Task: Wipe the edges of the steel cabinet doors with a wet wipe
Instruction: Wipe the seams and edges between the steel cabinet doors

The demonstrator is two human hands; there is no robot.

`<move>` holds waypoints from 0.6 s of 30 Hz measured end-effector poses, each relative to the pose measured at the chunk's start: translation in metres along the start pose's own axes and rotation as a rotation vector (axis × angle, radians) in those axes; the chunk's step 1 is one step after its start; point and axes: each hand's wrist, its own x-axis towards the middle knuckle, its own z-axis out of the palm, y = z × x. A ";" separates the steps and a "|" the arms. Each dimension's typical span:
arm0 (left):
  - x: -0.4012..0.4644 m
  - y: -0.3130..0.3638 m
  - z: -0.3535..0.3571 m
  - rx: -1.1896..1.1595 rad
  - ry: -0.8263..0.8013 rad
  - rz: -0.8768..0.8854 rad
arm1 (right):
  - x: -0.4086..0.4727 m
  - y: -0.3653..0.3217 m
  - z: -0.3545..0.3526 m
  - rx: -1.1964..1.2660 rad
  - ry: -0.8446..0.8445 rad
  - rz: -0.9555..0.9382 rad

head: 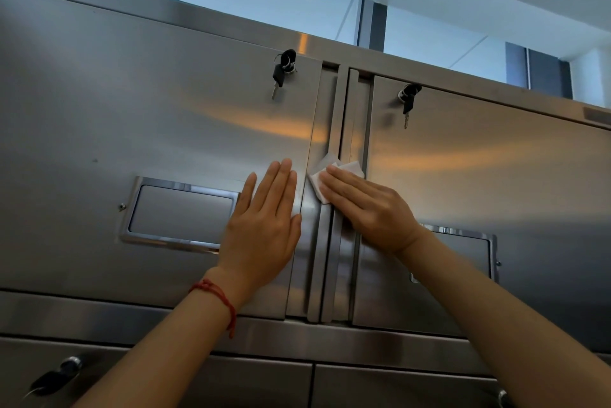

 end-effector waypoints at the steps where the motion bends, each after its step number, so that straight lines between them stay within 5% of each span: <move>1: 0.000 0.000 0.000 -0.003 -0.001 -0.001 | 0.000 0.001 -0.001 0.004 -0.003 -0.008; 18: 0.000 0.000 -0.001 -0.025 -0.025 -0.013 | -0.002 -0.008 -0.003 0.060 -0.012 0.093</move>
